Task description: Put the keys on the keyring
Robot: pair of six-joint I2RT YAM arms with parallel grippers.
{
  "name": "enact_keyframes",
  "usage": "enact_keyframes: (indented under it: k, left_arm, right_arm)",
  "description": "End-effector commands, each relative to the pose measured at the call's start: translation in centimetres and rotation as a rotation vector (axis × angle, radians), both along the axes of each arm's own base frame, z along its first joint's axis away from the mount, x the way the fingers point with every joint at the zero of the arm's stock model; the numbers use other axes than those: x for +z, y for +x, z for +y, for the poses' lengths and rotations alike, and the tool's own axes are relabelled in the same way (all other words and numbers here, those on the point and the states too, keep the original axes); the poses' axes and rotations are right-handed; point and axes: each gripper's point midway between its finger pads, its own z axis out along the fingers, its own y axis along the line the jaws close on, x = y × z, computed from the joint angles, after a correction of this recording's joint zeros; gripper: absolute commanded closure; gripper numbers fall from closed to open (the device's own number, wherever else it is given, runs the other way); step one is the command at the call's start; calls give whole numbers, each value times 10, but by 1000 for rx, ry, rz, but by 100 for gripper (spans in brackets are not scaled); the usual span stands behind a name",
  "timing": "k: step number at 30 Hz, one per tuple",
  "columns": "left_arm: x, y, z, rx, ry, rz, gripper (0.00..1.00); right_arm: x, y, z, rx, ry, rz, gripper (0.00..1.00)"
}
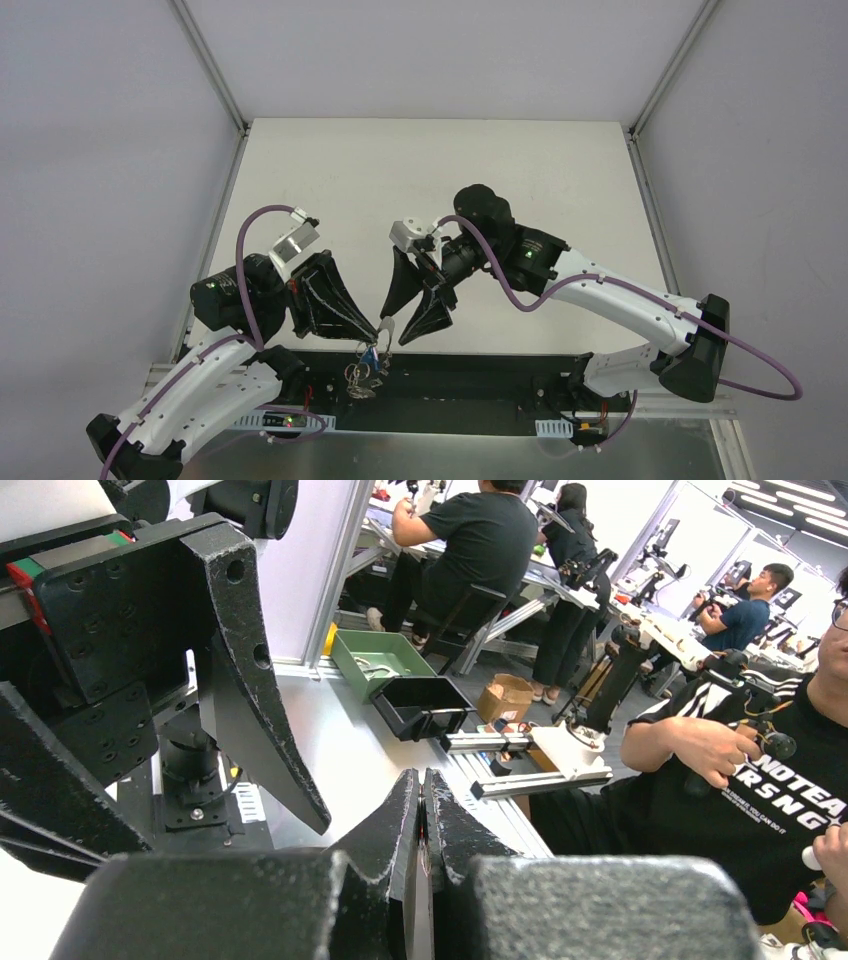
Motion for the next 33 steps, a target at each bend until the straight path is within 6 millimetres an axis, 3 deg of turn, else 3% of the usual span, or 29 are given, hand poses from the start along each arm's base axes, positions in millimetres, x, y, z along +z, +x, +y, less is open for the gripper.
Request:
enact_keyframes:
  k: [1, 8, 13, 18, 20, 29, 33]
  left_arm:
    - [7, -4, 3, 15, -42, -53, 100]
    - [6, -3, 2, 32, -38, -64, 100]
    - [5, -1, 1, 44, -33, -71, 100]
    - [3, 1, 0, 57, -27, -77, 100]
    - [2, 2, -1, 69, -28, -90, 100]
    - [-5, 18, -6, 188, 14, -123, 100]
    - [-6, 30, -7, 281, 31, -153, 81]
  right_arm:
    - [24, -11, -5, 69, 81, -30, 48]
    - [23, -16, -7, 83, 67, -15, 63]
    - [21, -19, -7, 95, 46, 5, 67]
    - [17, -25, -10, 126, 18, 26, 85]
    - [15, -28, -11, 134, 6, 34, 100]
    - [5, -35, -20, 81, -2, 17, 100]
    - [2, -31, -20, 29, -18, 18, 100]
